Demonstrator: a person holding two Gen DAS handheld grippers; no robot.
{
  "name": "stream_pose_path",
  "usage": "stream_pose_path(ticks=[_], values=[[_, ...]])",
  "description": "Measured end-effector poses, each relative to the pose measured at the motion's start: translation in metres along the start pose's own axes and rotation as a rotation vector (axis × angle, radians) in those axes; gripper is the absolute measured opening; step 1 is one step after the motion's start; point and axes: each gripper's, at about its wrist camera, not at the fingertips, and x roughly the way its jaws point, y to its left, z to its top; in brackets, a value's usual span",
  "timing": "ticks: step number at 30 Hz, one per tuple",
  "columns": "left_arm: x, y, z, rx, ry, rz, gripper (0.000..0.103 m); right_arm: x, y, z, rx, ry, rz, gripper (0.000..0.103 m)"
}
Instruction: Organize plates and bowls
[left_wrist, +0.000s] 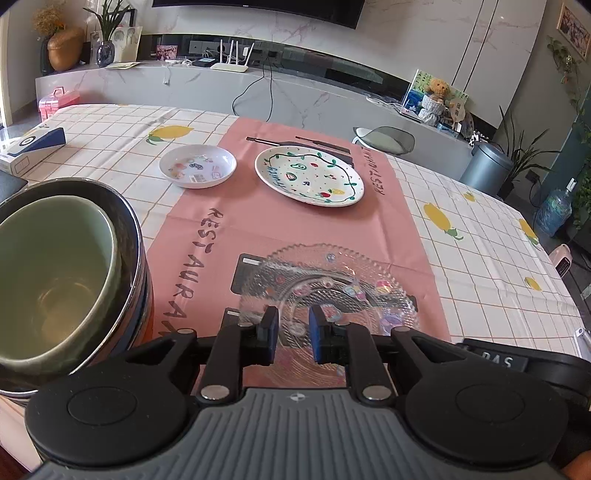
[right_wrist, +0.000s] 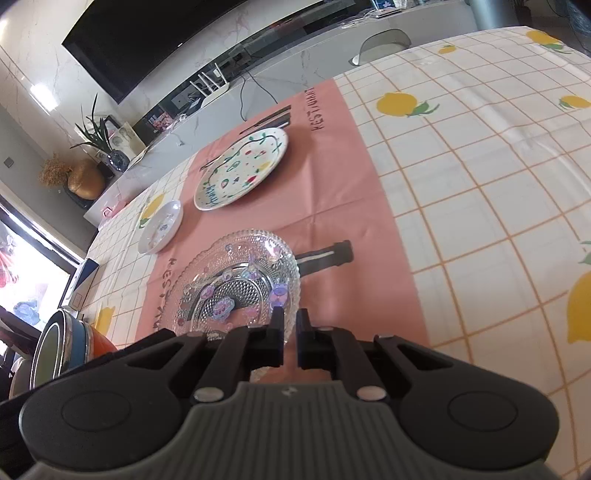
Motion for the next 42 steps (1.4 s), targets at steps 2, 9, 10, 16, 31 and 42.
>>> stream_pose_path(ticks=[2, 9, 10, 16, 31, 42], values=[[0.0, 0.001, -0.001, -0.011, -0.008, 0.002, 0.026, -0.01, -0.009, -0.001, 0.002, -0.012, -0.028, 0.001], [0.014, 0.005, -0.01, -0.034, 0.069, -0.051, 0.034, -0.033, -0.029, -0.004, -0.014, -0.043, -0.097, 0.001], [0.015, 0.006, -0.012, -0.042, 0.076, -0.055, 0.034, -0.034, -0.029, -0.005, -0.023, -0.047, -0.094, 0.004], [0.02, 0.011, -0.016, -0.055, 0.093, -0.087, 0.022, -0.033, -0.031, -0.006, -0.012, -0.049, -0.076, 0.012], [0.003, -0.002, -0.031, -0.005, 0.125, -0.157, 0.01, -0.054, -0.041, -0.015, 0.03, -0.039, -0.086, 0.005], [0.0, -0.007, -0.031, 0.046, 0.139, -0.116, 0.009, -0.052, -0.037, -0.025, 0.045, -0.02, -0.145, 0.006]])
